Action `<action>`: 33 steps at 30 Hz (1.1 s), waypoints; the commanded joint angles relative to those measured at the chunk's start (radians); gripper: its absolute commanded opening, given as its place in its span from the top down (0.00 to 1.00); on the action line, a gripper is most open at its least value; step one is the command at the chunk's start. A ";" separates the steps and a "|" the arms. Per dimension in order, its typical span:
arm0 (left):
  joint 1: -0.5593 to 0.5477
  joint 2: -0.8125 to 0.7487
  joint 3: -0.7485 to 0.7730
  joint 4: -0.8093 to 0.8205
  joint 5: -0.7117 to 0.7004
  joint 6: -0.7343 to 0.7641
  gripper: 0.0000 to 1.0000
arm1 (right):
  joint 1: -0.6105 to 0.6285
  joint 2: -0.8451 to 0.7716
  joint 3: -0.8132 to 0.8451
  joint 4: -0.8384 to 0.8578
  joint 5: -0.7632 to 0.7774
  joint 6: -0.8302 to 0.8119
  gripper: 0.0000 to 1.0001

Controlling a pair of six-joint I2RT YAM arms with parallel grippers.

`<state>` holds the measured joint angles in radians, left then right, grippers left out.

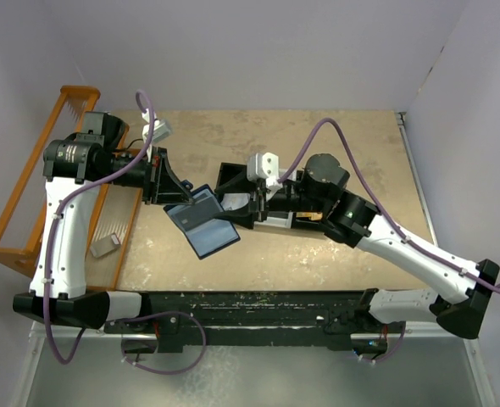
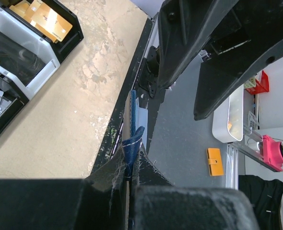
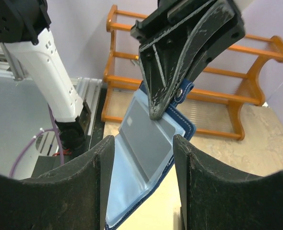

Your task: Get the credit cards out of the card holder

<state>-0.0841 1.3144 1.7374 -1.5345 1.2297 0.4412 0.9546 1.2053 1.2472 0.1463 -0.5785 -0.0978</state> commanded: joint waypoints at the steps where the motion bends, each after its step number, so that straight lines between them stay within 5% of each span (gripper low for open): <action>1: 0.008 -0.017 0.036 0.013 0.057 0.021 1.00 | 0.016 0.005 0.045 -0.017 -0.008 -0.034 0.46; 22: 0.007 -0.034 0.045 -0.012 0.121 0.073 1.00 | 0.019 0.025 0.031 -0.056 0.054 -0.031 0.39; 30: 0.007 -0.044 0.044 -0.012 0.123 0.085 1.00 | 0.019 0.048 0.024 -0.010 0.021 0.005 0.45; 33: 0.007 -0.046 0.046 0.000 0.111 0.068 1.00 | 0.018 0.057 0.022 0.024 -0.005 0.036 0.54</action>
<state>-0.0803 1.2964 1.7386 -1.5410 1.2678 0.4946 0.9699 1.2446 1.2472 0.0990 -0.5457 -0.1036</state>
